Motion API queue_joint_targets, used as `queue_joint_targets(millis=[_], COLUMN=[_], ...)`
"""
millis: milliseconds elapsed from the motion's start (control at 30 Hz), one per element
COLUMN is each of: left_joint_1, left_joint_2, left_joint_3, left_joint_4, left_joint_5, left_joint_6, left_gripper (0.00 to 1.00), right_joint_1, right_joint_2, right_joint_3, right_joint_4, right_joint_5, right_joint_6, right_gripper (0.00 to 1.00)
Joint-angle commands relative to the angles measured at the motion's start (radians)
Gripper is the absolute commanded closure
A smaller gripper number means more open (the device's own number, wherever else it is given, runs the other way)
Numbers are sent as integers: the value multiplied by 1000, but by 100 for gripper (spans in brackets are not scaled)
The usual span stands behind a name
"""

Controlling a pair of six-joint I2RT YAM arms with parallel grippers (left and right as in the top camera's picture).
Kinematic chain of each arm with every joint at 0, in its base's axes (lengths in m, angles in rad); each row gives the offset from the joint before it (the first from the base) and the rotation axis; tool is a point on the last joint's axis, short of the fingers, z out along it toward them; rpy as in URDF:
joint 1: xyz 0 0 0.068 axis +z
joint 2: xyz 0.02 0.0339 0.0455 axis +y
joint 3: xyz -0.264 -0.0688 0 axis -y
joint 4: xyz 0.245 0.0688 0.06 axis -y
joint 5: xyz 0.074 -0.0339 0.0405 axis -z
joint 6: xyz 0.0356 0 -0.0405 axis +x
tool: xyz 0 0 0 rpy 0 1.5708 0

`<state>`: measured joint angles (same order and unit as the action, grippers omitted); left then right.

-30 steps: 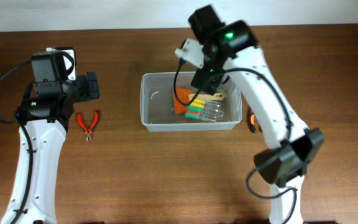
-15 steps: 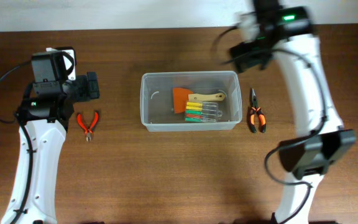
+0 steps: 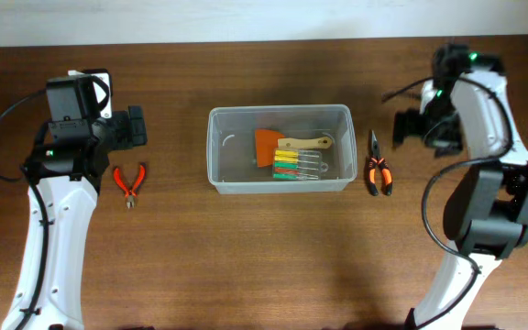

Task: Pack container
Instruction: 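Lower the right gripper onto the orange-black pliers and grasp them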

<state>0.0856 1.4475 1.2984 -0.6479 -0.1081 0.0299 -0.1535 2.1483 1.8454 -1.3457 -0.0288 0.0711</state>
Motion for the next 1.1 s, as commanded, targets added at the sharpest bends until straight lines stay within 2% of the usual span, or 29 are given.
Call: queue_joint_targets(millis=[0, 67, 633, 700, 800, 1067], left_joint_1=[4, 4, 4, 4, 4, 4], left_joint_2=[3, 3, 3, 3, 3, 3], left_joint_3=[21, 21, 21, 21, 21, 21], left_joint_4=[0, 0, 0, 0, 0, 0], left_joint_5=[7, 7, 7, 7, 7, 7], left_joint_6=[12, 12, 12, 12, 12, 12], left_gripper=[1, 1, 1, 1, 1, 1], right_joint_1=[8, 10, 43, 43, 44, 44], right_joint_2=[5, 5, 5, 5, 5, 5], right_joint_3=[-87, -129, -332, -342, -357, -368], right_joint_4=[53, 96, 324, 343, 356, 347], right_joint_5=[-12, -12, -47, -47, -47, -47], right_joint_6=[-47, -68, -151, -173, -192, -191], right_gripper=[14, 18, 19, 25, 45, 50])
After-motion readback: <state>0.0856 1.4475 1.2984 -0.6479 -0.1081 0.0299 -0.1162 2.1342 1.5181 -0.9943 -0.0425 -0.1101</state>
